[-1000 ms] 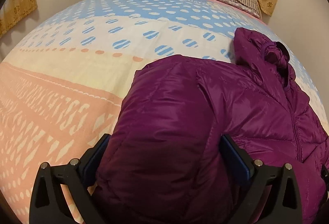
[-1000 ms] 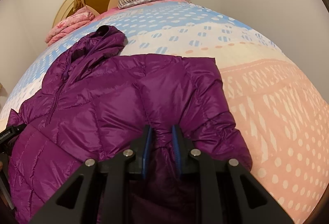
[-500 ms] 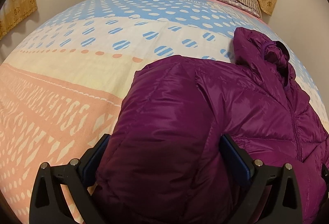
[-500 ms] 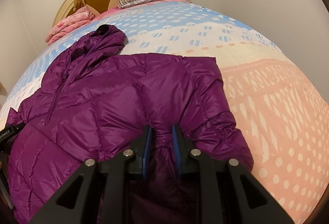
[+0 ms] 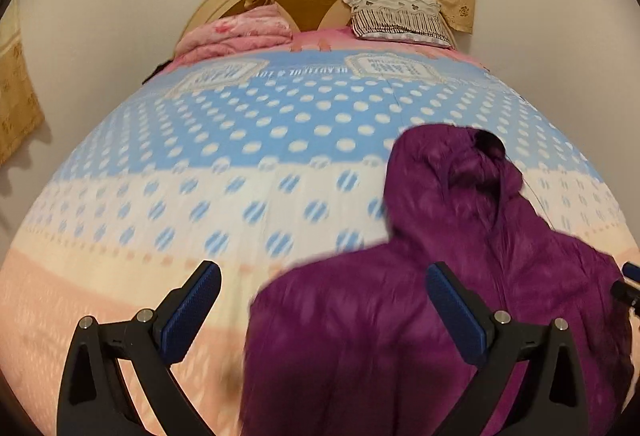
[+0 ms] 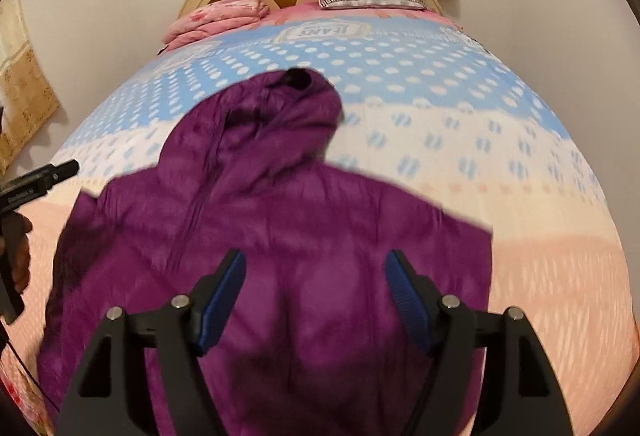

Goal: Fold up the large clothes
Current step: 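Grasp the jacket hem with the left tool while the right tool grasps it too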

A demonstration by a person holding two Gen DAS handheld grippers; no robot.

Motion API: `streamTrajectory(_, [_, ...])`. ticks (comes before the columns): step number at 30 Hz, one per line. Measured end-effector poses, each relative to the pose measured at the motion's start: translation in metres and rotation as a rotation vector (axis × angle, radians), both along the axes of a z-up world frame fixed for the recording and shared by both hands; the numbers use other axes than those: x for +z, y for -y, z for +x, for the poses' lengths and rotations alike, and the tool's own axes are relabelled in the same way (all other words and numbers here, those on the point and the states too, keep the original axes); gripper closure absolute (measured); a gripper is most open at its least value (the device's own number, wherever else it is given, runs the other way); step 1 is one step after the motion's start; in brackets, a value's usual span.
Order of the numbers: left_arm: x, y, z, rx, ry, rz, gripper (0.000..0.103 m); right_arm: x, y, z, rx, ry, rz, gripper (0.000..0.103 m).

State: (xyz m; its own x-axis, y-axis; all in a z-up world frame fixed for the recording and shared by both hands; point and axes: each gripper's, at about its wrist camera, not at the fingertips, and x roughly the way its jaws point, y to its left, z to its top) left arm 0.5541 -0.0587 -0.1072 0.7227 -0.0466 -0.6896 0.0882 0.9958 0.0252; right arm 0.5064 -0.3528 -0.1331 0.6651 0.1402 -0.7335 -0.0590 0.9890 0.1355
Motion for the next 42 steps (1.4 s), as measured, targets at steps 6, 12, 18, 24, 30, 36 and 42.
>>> streamTrajectory(6, [-0.001, 0.03, 0.068, -0.035, -0.001, 0.0, 0.001, -0.002, 0.024, 0.073, -0.051, -0.017, 0.085, 0.028])
streamTrajectory(12, [-0.016, 0.042, 0.138, -0.027, -0.028, -0.101, 0.001, -0.012, 0.044, 0.146, -0.098, -0.007, 0.17, 0.028])
streamTrajectory(18, [-0.045, 0.061, 0.178, -0.041, -0.078, -0.11, 0.012, -0.038, 0.047, 0.197, -0.112, -0.052, 0.215, 0.035])
streamTrajectory(24, [-0.076, 0.078, 0.193, -0.104, -0.156, -0.111, 0.037, -0.06, 0.038, 0.222, -0.071, -0.09, 0.214, 0.044])
streamTrajectory(30, [-0.079, 0.09, 0.192, -0.209, -0.173, -0.116, 0.102, -0.055, 0.021, 0.219, 0.001, -0.074, 0.139, 0.095])
streamTrajectory(36, [-0.038, 0.077, 0.165, -0.249, -0.059, -0.173, 0.102, -0.022, 0.023, 0.181, 0.038, 0.056, 0.156, 0.097])
streamTrajectory(42, [-0.027, 0.075, 0.149, -0.258, -0.032, -0.149, 0.102, -0.019, 0.016, 0.172, 0.073, 0.002, 0.181, 0.095])
